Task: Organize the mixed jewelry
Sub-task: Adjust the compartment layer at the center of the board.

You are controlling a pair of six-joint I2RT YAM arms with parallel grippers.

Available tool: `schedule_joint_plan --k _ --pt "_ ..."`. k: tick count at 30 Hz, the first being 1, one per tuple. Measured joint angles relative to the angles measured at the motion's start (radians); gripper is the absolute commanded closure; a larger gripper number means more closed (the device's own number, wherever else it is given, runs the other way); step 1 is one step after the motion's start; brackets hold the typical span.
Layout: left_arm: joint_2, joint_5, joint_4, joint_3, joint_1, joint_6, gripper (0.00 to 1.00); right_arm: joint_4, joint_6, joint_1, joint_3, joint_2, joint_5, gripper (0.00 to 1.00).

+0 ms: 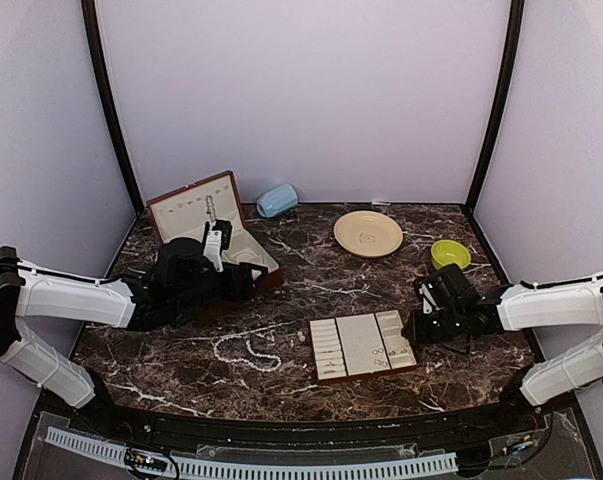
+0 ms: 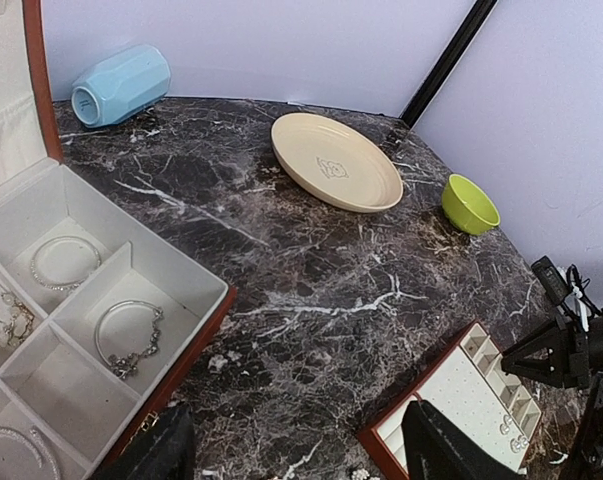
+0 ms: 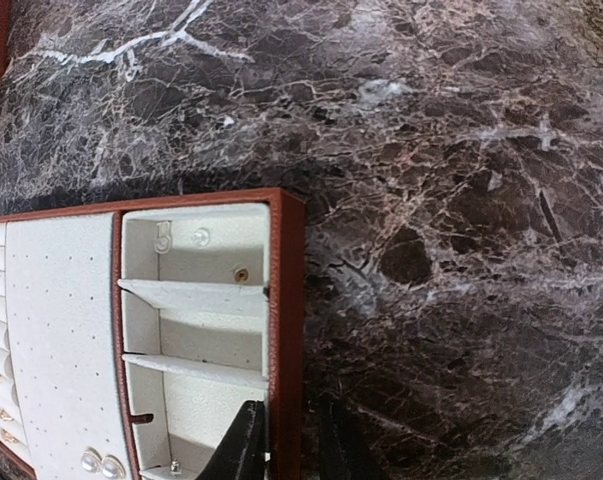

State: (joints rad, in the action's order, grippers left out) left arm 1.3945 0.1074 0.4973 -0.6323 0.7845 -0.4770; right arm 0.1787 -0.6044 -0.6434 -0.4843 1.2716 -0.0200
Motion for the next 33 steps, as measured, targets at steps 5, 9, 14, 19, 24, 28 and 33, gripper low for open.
schedule_joint_plan --k 5,9,14,19,24,28,33 --pt "0.0 -0.003 0.0 0.0 -0.003 -0.002 0.26 -0.012 -0.009 -0.01 -0.014 0.039 -0.003 0.9" --pt "0.0 -0.005 0.0 0.0 -0.006 -0.003 0.26 -0.005 -0.034 -0.013 -0.028 0.054 -0.031 0.94" --pt "0.0 -0.005 0.0 0.006 -0.009 -0.003 0.26 0.01 -0.082 -0.014 -0.033 0.054 -0.089 0.98" --pt "0.0 -0.006 0.0 0.015 -0.013 -0.003 0.26 0.019 -0.138 -0.014 -0.041 0.062 -0.138 0.99" --pt "-0.003 -0.006 0.0 0.02 -0.014 -0.003 0.26 0.034 -0.175 -0.014 -0.058 0.077 -0.173 0.99" --pt "-0.011 -0.006 0.0 0.027 -0.015 -0.003 0.26 0.069 -0.199 -0.014 -0.082 0.093 -0.224 0.99" --pt "-0.023 -0.005 0.0 0.034 -0.019 -0.003 0.26 0.095 -0.21 -0.014 -0.119 0.126 -0.271 0.97"
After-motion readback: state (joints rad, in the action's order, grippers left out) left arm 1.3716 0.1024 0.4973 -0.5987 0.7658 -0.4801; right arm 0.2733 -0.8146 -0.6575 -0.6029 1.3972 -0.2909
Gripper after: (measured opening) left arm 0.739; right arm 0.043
